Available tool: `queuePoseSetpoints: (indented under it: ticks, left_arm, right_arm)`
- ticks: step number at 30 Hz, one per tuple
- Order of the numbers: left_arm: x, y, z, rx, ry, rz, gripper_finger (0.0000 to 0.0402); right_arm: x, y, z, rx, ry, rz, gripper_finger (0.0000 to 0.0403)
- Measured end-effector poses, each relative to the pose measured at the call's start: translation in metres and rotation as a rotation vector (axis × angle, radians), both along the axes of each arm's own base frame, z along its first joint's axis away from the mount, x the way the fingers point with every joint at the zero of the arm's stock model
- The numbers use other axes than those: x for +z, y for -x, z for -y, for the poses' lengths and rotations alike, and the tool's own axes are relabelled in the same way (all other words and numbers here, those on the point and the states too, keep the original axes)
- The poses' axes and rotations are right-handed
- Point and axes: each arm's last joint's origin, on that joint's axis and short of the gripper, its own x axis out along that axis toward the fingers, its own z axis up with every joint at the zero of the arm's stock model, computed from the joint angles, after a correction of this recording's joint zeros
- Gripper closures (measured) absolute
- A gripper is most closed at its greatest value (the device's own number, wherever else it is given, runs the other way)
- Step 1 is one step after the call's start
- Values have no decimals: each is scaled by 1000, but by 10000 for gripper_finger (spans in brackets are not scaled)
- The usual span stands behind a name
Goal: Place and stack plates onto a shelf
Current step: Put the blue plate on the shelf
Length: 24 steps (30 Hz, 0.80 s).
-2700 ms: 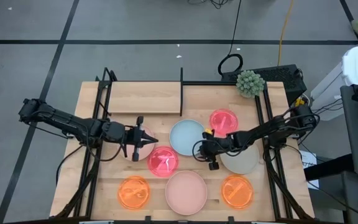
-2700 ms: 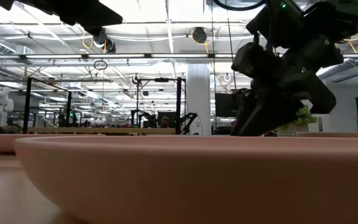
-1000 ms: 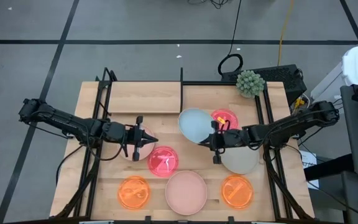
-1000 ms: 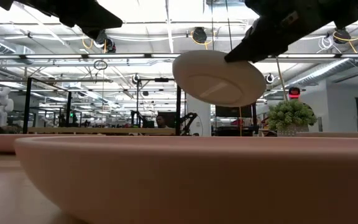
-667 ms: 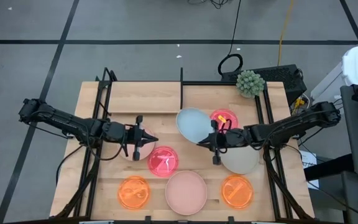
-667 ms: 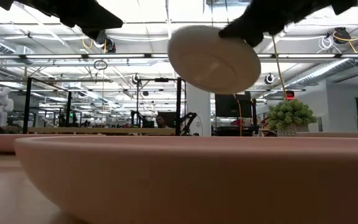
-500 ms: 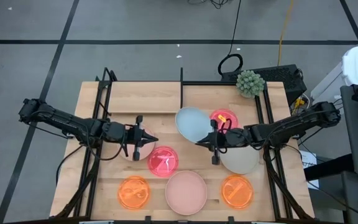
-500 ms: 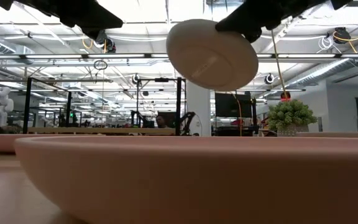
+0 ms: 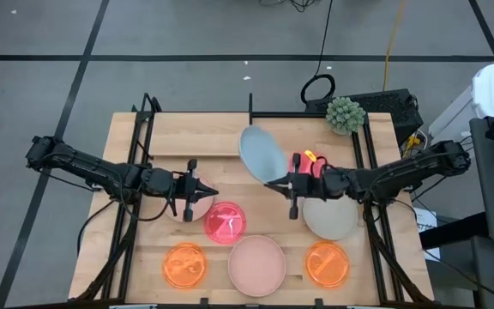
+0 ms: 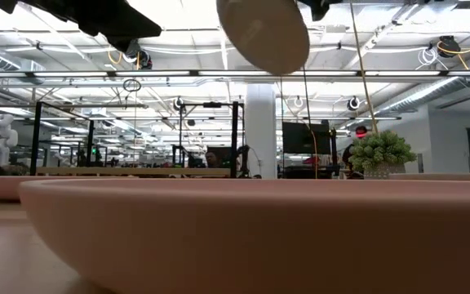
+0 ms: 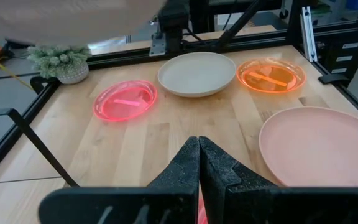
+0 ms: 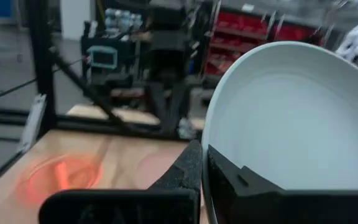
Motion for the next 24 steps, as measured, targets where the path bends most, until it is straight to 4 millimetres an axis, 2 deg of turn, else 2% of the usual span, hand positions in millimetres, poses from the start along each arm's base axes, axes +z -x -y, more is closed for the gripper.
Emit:
queuePoseSetpoints:
  ticks: [6, 12, 16, 24]
  left_arm:
    - [0, 0, 0, -8, -24, 0, 400]
    - [0, 0, -2, -5, -44, 0, 400]
    - [3, 4, -7, 16, -44, 1, 400]
    - [24, 29, -19, 52, -32, 88, 400]
  right_arm:
    - [4, -15, 12, -17, 61, 56, 403]
    - [16, -50, 24, -28, 198, 22, 403]
    - [31, -71, 44, -88, 240, -5, 403]
    - [41, -105, 75, -36, 252, -7, 403]
